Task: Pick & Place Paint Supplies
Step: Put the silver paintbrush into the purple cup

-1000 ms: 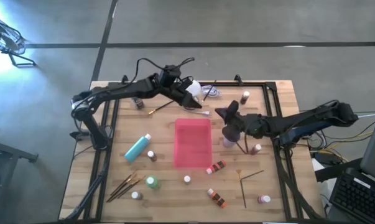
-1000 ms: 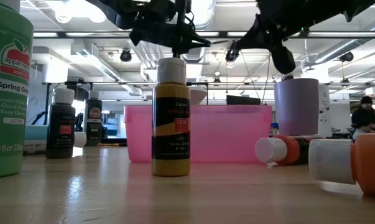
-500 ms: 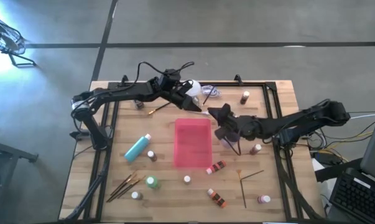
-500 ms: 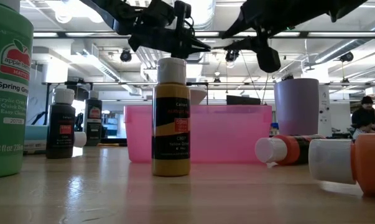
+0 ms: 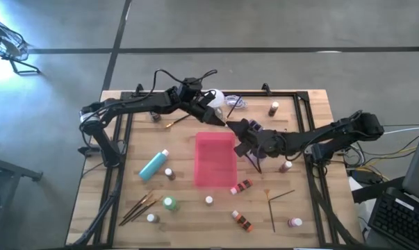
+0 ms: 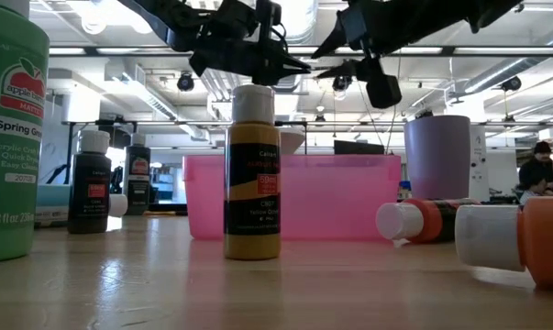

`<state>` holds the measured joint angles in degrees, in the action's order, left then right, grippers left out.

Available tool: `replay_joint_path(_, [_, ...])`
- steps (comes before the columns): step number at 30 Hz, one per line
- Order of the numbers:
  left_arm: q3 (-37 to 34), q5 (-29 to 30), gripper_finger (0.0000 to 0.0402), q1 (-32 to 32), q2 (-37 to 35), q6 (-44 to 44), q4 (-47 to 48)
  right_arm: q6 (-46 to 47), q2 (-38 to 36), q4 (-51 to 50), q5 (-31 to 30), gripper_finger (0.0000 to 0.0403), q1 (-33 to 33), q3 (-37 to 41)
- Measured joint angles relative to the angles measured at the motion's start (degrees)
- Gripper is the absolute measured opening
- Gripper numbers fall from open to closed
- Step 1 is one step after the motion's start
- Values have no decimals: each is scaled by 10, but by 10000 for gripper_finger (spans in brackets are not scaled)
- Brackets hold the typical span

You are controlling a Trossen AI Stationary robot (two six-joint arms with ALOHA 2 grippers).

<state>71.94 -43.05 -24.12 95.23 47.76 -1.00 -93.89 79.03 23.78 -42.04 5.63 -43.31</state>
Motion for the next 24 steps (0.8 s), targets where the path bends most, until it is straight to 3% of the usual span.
replay_joint_path(16, [0, -10, 7, 21, 0, 6, -5, -9, -1, 6, 59, 98, -32, -7])
replay_joint_path(24, [0, -3, 7, 21, 0, -2, -7, 7, -1, 6, 61, 55, -32, -7])
